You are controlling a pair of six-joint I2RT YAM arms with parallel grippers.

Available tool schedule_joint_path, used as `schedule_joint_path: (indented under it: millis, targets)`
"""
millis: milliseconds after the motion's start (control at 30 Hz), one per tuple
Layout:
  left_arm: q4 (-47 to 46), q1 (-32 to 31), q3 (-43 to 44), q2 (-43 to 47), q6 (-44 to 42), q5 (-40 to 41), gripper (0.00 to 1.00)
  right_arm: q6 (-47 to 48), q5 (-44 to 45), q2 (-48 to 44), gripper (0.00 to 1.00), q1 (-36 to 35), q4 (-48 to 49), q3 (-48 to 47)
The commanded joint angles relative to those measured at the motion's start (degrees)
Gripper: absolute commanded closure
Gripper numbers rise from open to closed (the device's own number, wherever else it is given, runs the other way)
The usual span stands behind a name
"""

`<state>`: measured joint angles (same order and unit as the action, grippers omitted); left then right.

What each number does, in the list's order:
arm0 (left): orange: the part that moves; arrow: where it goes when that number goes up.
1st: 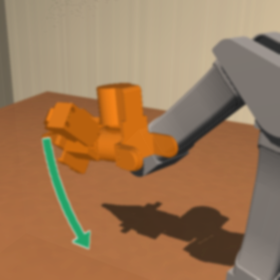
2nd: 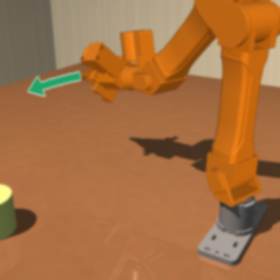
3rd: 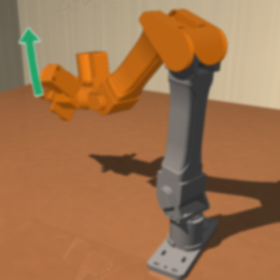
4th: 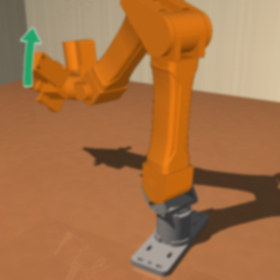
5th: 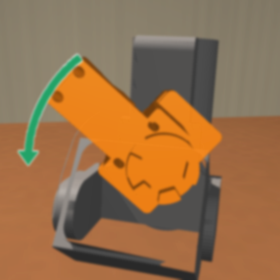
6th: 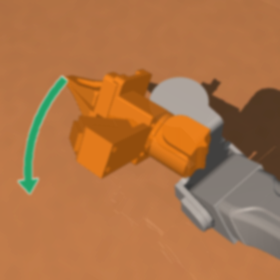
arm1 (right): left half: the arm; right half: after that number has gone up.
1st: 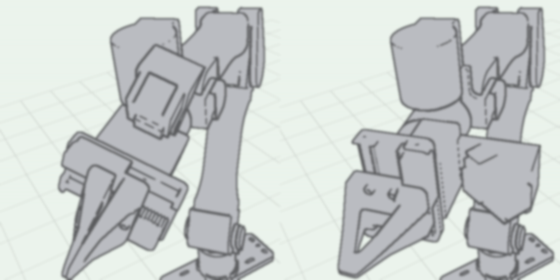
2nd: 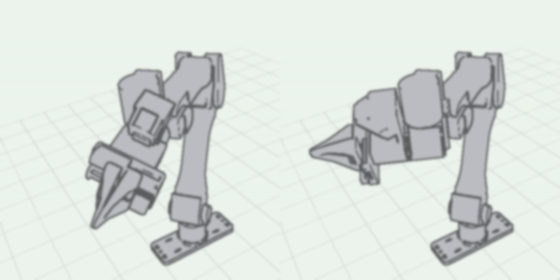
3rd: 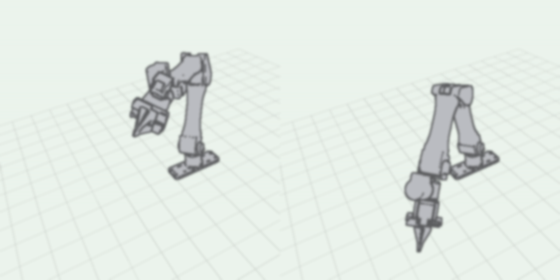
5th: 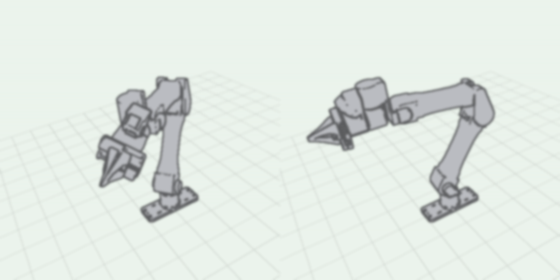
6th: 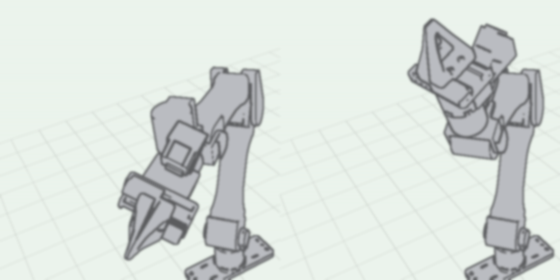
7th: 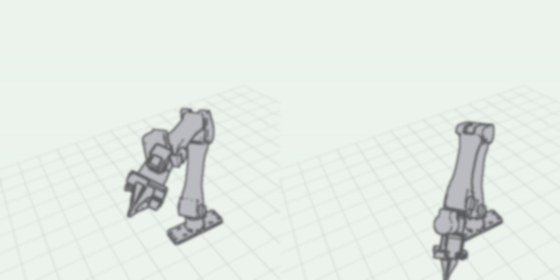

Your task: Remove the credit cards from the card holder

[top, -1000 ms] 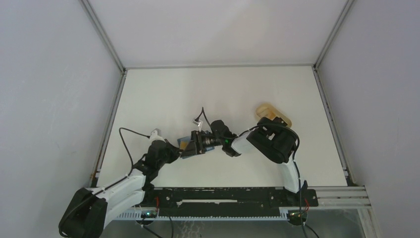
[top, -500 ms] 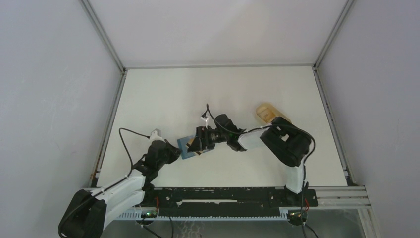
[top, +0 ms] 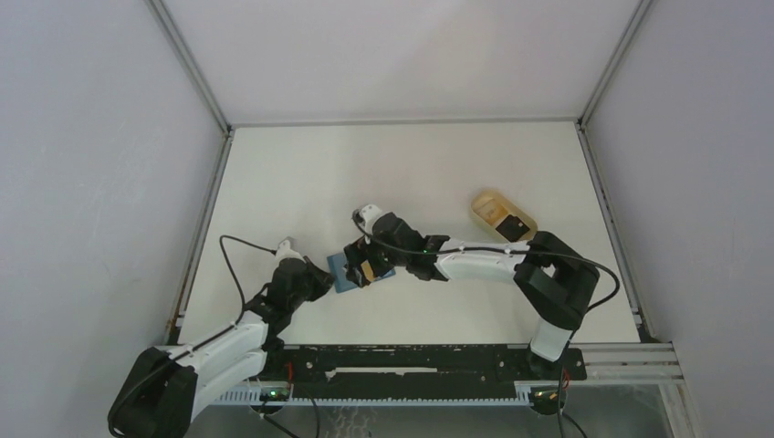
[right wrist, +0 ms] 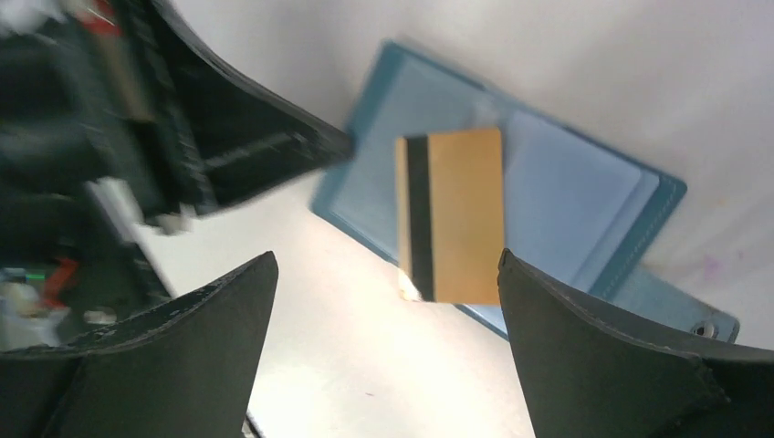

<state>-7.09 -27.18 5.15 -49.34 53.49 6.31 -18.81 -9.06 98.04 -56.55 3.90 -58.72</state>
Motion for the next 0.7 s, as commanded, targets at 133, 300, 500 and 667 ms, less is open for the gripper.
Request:
schedule_joint_path:
  millis: [133, 300, 500, 667]
  targets:
    - [2.6, 0.7, 0.3, 0.3, -1.6, -2.6, 1.0, 8.4, 15.5, 8.3, 0.0, -5.3, -10.1, -6.3]
    - [3.5, 0.8, 0.0, 1.6, -1.6, -2.6, 1.0, 9.7, 19.8, 11.7, 0.0, -7.0, -12.4, -10.2]
    - [4.0, 0.8, -0.5, 2.7, -1.6, -2.3, 1.0, 10.7, 22.6, 13.1, 0.0, -7.0, -13.8, -11.8]
    - [4.1, 0.9, -0.7, 2.8, -1.8, -2.1, 1.0, 11.0, 22.6, 13.9, 0.02, -7.1, -14.3, -12.0]
